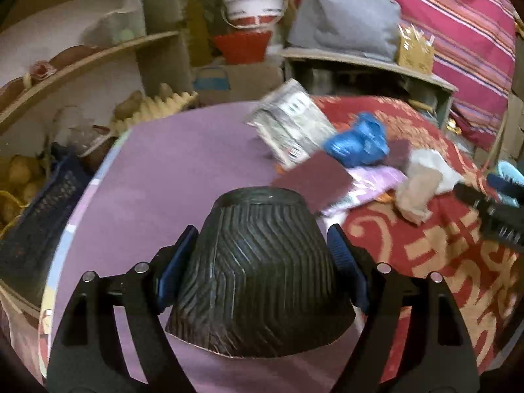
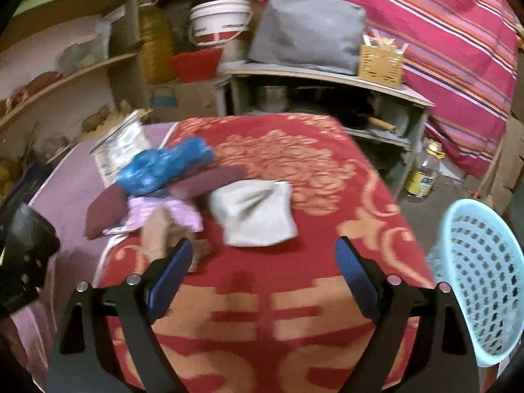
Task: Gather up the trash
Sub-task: 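Grasp the black rubber piece with the left tool while the right tool grasps more brown paper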
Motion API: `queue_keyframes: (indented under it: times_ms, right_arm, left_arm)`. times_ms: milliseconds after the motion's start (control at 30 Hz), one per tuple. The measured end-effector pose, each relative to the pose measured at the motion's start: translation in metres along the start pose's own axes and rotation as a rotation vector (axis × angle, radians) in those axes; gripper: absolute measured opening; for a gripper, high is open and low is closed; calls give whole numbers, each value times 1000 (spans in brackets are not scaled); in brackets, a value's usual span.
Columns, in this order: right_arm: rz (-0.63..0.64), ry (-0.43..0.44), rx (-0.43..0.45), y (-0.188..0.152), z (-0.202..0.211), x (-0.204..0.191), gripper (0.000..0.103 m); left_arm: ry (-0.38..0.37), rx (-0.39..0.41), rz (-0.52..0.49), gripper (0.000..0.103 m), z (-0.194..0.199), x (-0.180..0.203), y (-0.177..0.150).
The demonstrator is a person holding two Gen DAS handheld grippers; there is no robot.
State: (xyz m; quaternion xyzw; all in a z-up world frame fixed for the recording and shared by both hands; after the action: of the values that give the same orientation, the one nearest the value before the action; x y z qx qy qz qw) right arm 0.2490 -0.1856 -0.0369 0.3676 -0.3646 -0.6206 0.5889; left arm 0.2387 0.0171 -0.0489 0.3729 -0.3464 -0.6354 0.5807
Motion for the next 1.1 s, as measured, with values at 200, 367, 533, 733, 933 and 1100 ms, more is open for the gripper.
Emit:
queue_keyframes:
  times_ms: [200,367,533,733,933,1100]
  right_arm:
    - [57,24,-23,-5,-14,-36,87]
    - [73,18,-50,-6,-27,-46,87]
    - [99,16,-91,-12,-37,-57,86]
    - [115,80,-111,-15,-36,-66,53]
    - [101,123,-79,-4,-17,-55,51]
    - [90,116,-53,4,-2,-32,51]
  left_arm:
    - [52,16,44,78,-1,-40,2]
    - [77,9,65,78,-4,-60,-1]
    - [86,6,96,78,-7,-69,-1]
    - [69,17,124,68,-6,-69,6]
    - [59,9,124,64,-4,-66,6]
    - [67,-40,147,83,-6,-71,-7]
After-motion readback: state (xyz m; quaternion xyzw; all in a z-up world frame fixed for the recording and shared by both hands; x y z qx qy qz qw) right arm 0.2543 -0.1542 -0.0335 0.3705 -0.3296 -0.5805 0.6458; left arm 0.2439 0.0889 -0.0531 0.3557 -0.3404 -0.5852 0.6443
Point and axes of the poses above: each gripper's, at about its wrist camera, not at the fingertips, and z roughly against the way its jaws point, x to its right, y to its top, the point moved 8 cm from there along -z, roughly the way its jaws point, and after that the axes turned 12 degrees about x, right-handed, at the moved point
